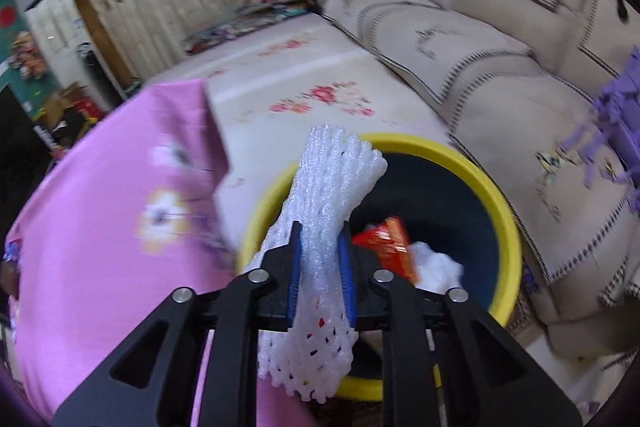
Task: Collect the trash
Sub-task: 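Carry the foam net over the bin and open the right gripper, then grasp the brown square container with the left gripper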
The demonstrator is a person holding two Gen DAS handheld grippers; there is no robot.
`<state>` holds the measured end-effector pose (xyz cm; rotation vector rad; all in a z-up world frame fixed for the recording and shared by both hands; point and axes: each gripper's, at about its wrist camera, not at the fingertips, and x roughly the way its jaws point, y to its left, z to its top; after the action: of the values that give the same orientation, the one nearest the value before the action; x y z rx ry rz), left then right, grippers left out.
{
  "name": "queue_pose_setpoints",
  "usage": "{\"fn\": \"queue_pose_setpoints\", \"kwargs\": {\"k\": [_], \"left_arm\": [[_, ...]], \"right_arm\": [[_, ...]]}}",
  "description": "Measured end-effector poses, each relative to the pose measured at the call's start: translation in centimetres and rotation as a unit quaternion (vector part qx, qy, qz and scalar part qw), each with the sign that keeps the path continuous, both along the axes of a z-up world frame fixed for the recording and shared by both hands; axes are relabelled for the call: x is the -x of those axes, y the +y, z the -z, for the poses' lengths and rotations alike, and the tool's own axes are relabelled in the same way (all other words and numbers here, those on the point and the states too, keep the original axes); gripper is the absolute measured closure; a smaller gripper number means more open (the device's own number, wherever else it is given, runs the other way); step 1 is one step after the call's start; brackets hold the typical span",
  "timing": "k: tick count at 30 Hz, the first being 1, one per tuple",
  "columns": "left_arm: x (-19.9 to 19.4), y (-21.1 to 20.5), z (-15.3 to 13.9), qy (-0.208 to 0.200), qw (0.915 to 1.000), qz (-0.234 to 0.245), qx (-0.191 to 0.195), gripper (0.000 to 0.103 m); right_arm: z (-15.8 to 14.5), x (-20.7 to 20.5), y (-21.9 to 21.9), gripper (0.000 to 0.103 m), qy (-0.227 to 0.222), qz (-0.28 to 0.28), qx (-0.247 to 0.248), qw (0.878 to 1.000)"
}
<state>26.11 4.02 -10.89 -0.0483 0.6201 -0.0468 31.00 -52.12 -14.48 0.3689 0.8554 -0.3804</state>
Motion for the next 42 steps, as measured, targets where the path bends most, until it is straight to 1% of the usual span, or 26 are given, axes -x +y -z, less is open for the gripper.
{"fn": "queue_pose_setpoints", "kwargs": {"k": [2, 3, 4, 7, 12, 15, 17, 20, 23, 25, 26, 28, 30, 33, 36, 39, 42], "left_arm": [[-0.1, 0.0, 0.0, 0.001, 1.0, 0.0, 0.001, 0.014], [-0.1, 0.0, 0.0, 0.001, 1.0, 0.0, 0.001, 0.014], [-0.2, 0.0, 0.0, 0.001, 1.0, 0.0, 0.001, 0.014], [-0.2, 0.0, 0.0, 0.001, 1.0, 0.0, 0.0, 0.014], [-0.4, 0.0, 0.2, 0.005, 1.0, 0.004, 0.002, 0.014], [-0.8, 0.2, 0.4, 0.013, 0.9999, 0.003, 0.01, 0.014], [-1.2, 0.4, 0.5, 0.025, 0.9996, -0.006, 0.009, 0.014], [-1.8, 0.7, 0.0, 0.036, 0.9993, -0.007, 0.007, 0.014], [-2.8, 1.2, -1.2, 0.037, 0.9992, -0.014, -0.001, 0.014], [-3.7, 1.4, -2.0, 0.028, 0.9995, -0.008, -0.011, 0.014], [-4.4, 1.5, -2.3, 0.022, 0.9995, -0.004, -0.022, 0.014], [-5.7, 1.9, -2.4, 0.018, 0.9994, 0.008, -0.03, 0.014], [-7.4, 2.6, -2.2, 0.027, 0.9991, 0.022, -0.026, 0.014], [-9.9, 3.8, -1.2, 0.046, 0.9984, 0.022, -0.025, 0.014], [-12.2, 4.4, 0.0, 0.064, 0.9969, 0.025, -0.038, 0.014], [-13.7, 4.4, 0.6, 0.072, 0.9954, 0.025, -0.058, 0.015], [-14.9, 4.6, 1.2, 0.079, 0.9941, 0.024, -0.07, 0.015]], "right_arm": [[0.9, 0.2, -0.8, 0.074, 0.007, 0.014, 0.006, 1.0], [1.2, 0.3, -1.3, 0.059, 0.008, 0.026, 0.01, 1.0], [1.3, 0.4, -1.7, 0.048, 0.009, 0.034, 0.013, 0.999], [1.1, 0.9, -2.2, 0.036, 0.002, 0.062, 0.026, 0.998], [-0.2, 1.4, -1.3, 0.034, -0.019, 0.062, 0.038, 0.997], [-1.8, 1.7, 1.1, 0.031, -0.054, 0.045, 0.034, 0.997], [-3.0, 1.4, 3.2, 0.03, -0.079, 0.018, 0.033, 0.996], [-4.2, 0.7, 6.6, 0.029, -0.103, -0.029, 0.039, 0.993], [-4.6, -0.2, 9.0, 0.027, -0.115, -0.063, 0.042, 0.99], [-4.3, -0.7, 10.1, 0.027, -0.119, -0.078, 0.04, 0.989], [-4.1, -0.9, 10.2, 0.027, -0.119, -0.082, 0.036, 0.989], [-3.7, -1.3, 10.6, 0.027, -0.114, -0.091, 0.021, 0.989], [-3.5, -1.3, 10.6, 0.027, -0.113, -0.095, 0.014, 0.989], [-3.8, -1.1, 10.6, 0.027, -0.121, -0.093, 0.019, 0.988], [-3.8, -1.1, 10.8, 0.027, -0.123, -0.093, 0.019, 0.988], [-3.5, -1.3, 10.6, 0.027, -0.119, -0.096, 0.016, 0.988], [-3.4, -1.5, 10.6, 0.027, -0.116, -0.097, 0.016, 0.988]]}}
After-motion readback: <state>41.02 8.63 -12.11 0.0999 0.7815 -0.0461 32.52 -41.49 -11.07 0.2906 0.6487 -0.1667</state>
